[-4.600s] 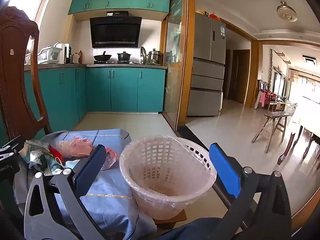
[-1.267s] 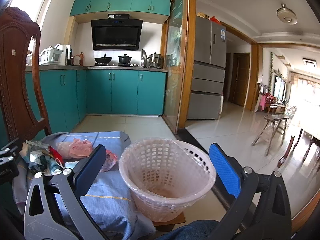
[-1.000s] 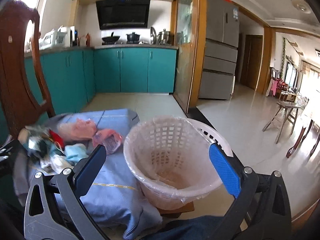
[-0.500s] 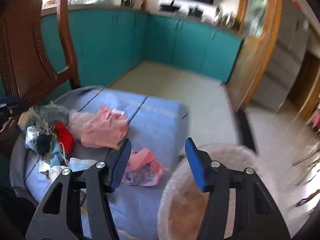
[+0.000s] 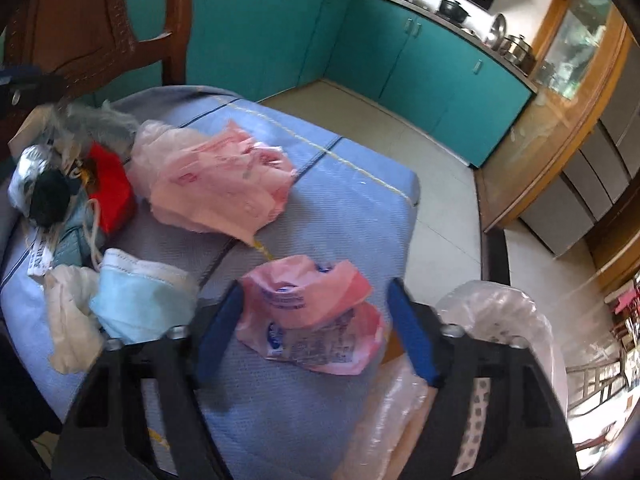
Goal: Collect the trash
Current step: 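Grasp the pink plastic bag with the right gripper while the left grasps the clear zip bag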
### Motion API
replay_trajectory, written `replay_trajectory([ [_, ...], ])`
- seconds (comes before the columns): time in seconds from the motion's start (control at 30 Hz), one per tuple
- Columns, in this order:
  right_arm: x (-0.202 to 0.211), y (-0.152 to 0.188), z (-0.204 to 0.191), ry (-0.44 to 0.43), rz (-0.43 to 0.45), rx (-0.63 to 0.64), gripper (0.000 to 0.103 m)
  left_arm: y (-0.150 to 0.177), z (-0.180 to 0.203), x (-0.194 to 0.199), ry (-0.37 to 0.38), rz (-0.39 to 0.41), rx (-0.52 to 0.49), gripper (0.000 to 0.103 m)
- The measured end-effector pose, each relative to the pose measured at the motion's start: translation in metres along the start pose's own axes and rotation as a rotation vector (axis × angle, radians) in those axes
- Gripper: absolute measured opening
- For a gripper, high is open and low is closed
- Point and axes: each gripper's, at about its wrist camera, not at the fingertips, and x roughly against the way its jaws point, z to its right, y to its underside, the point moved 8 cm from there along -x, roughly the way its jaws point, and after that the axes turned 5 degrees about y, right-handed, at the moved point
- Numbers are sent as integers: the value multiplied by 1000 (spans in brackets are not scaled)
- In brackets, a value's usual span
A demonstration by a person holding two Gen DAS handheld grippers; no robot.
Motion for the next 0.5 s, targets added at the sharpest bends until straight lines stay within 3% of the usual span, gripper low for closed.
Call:
replay_trajectory([
  [0.13, 4, 2, 0, -5, 16, -3, 29, 7, -13, 19, 10, 16, 41, 85],
  [0.23, 15, -1, 6, -44, 52, -66, 27, 30, -15, 20, 38, -30, 49, 83],
  [0.3, 28, -4, 14, -59, 96, -107, 27, 49, -10, 14, 51, -86, 46, 73],
  [0.4, 44, -7, 21, -82, 149, -154, 27, 70, 1, -1, 36, -167, 0, 64],
  [0.5, 50, -9, 23, -114, 173, -178, 27, 76, 8, -8, 7, -193, -40, 57],
])
